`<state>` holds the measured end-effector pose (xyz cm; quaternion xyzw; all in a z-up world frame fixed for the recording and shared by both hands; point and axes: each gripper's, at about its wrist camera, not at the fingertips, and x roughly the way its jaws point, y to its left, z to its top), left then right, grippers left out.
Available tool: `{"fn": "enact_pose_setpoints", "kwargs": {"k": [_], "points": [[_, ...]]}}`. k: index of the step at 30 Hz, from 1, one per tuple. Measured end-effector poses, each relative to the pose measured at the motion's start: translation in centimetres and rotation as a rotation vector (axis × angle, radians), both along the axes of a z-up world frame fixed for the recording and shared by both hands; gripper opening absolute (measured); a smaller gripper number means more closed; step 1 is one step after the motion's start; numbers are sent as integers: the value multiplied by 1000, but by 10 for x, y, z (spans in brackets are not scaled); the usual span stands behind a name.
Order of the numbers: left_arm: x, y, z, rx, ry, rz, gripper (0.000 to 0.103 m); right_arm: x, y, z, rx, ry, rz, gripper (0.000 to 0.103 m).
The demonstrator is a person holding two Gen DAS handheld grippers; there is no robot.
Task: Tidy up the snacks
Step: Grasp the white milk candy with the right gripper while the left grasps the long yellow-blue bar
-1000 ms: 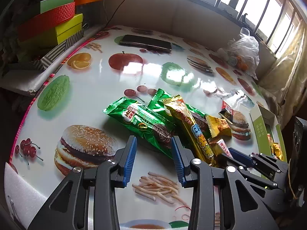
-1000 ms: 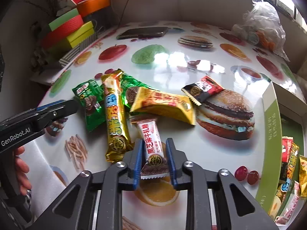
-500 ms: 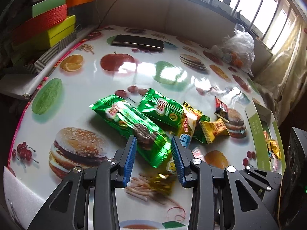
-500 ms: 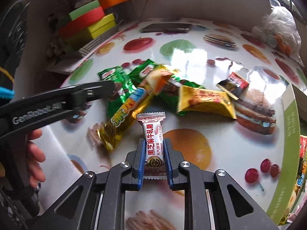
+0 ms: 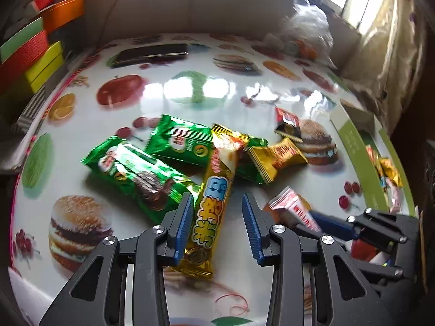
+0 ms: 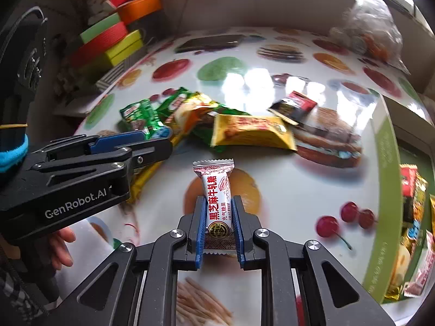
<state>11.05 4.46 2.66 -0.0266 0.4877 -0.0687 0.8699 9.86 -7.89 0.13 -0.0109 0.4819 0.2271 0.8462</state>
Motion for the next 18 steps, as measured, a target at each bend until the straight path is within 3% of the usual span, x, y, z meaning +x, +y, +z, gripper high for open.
{"fn": "enact_pose_setpoints", "kwargs": {"k": [3, 18], "points": [[2, -6, -4, 47, 1, -5, 38, 0, -8, 0, 8, 3, -27, 18], [8, -6, -7, 53, -3, 9, 38, 2, -18, -1, 13, 6, -58, 18]]}}
